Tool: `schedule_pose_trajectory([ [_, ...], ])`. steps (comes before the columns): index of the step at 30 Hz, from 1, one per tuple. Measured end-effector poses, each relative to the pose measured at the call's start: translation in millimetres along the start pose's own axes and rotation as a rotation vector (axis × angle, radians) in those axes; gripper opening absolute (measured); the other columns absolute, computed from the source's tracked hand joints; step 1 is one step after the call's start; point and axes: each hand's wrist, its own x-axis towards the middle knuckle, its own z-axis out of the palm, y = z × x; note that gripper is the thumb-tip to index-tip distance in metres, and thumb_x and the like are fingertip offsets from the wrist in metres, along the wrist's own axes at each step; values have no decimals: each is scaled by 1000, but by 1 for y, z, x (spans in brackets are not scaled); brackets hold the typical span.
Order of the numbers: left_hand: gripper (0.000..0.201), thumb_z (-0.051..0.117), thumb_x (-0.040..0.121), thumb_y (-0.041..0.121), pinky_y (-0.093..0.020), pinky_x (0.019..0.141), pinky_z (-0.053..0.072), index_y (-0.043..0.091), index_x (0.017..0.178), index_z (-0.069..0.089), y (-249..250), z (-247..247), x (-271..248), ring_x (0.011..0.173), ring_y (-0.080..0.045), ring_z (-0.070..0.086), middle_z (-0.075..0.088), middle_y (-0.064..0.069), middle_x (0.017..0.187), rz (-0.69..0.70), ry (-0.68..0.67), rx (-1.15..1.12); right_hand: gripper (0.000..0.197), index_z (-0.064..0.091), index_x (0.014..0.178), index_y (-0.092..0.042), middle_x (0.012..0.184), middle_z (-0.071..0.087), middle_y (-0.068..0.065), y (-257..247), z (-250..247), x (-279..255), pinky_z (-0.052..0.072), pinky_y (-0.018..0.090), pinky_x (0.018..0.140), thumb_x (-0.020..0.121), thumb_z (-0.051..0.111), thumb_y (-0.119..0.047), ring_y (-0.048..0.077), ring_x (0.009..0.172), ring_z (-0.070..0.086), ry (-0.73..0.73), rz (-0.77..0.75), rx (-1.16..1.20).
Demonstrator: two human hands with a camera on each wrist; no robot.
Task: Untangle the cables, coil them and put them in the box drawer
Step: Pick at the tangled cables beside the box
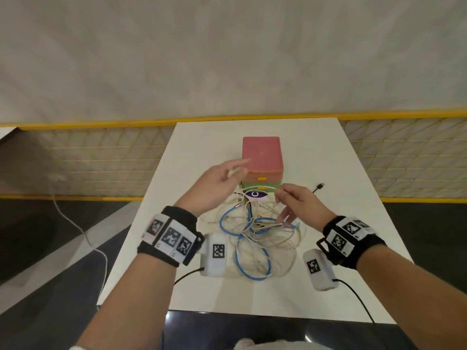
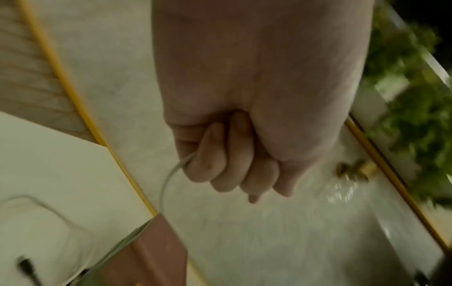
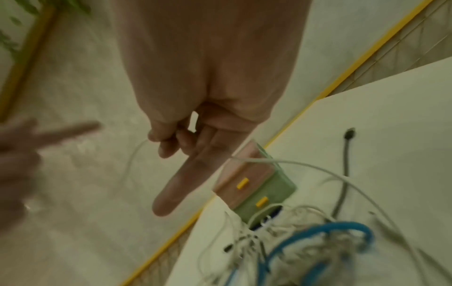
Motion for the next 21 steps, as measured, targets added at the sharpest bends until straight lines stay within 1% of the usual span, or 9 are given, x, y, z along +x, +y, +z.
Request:
schedule_pose_trajectory([
  [1, 39, 43, 102, 35, -37, 74, 48, 27, 139, 50, -3, 12, 0, 77, -26, 62, 53, -3, 116, -42, -88, 62, 24, 53, 79, -11, 74, 48, -1, -8, 0, 1, 54, 30, 45, 98, 46, -24, 30, 58, 70, 6, -38, -6],
  [2, 40, 40, 102, 37, -32, 76, 47, 25, 140, 47, -5, 23, 1, 70, -13, 64, 71, -13, 95, -86, -170, 80, 23, 55, 80, -10, 75, 51, -2, -16, 1, 3, 54, 30, 45, 97, 47, -23, 29, 57, 69, 1, -78, -9],
  [4, 33, 37, 103, 40, -26, 72, 40, 21, 123, 55, -10, 37, 4, 57, 0, 56, 66, -3, 63, -133, -222, 77, 22, 56, 86, -5, 78, 54, 0, -26, 3, 4, 54, 29, 44, 98, 46, -20, 27, 53, 67, -17, -136, -24],
  [8, 30, 40, 102, 38, -28, 65, 37, 24, 78, 52, -10, 21, 18, 53, -6, 49, 56, 5, 59, -111, 217, 0, 25, 50, 85, -8, 73, 46, 9, -15, 1, 0, 54, 33, 49, 101, 37, -21, 25, 53, 66, -55, -96, -106],
  [10, 29, 41, 102, 36, -28, 63, 37, 20, 80, 50, -15, 0, 25, 54, -8, 47, 52, 5, 59, -115, 524, -94, 28, 48, 81, -11, 76, 45, 10, 1, -1, -6, 54, 37, 52, 102, 33, -22, 26, 55, 66, -63, -13, -147],
  [12, 21, 42, 102, 30, -28, 61, 36, 17, 90, 53, -25, -14, 29, 52, -10, 49, 54, 4, 56, -117, 636, -46, 29, 47, 81, -9, 77, 44, 11, 11, -2, -11, 53, 38, 52, 102, 31, -22, 28, 56, 67, -52, 35, -167],
  [14, 17, 42, 102, 24, -28, 58, 40, 22, 113, 54, -29, -9, 27, 50, -10, 53, 60, 2, 54, -77, 557, 76, 29, 49, 81, -9, 72, 47, 7, 8, -1, -12, 52, 38, 51, 101, 32, -21, 31, 55, 66, -37, 35, -176],
  [17, 36, 42, 102, 31, -23, 61, 47, 40, 136, 42, -24, 28, 24, 53, -3, 60, 66, 2, 58, 11, 158, 225, 28, 51, 82, -11, 62, 51, 3, -9, 3, -7, 51, 31, 46, 100, 35, -24, 33, 53, 66, -15, -21, -218],
  [21, 26, 43, 101, 39, -24, 53, 37, 18, 107, 57, -22, 59, 24, 37, 1, 45, 69, -8, 65, -41, -65, 148, 27, 53, 85, -10, 54, 55, -5, -24, 3, -2, 55, 42, 52, 101, 36, -25, 29, 51, 67, -30, -119, -233],
])
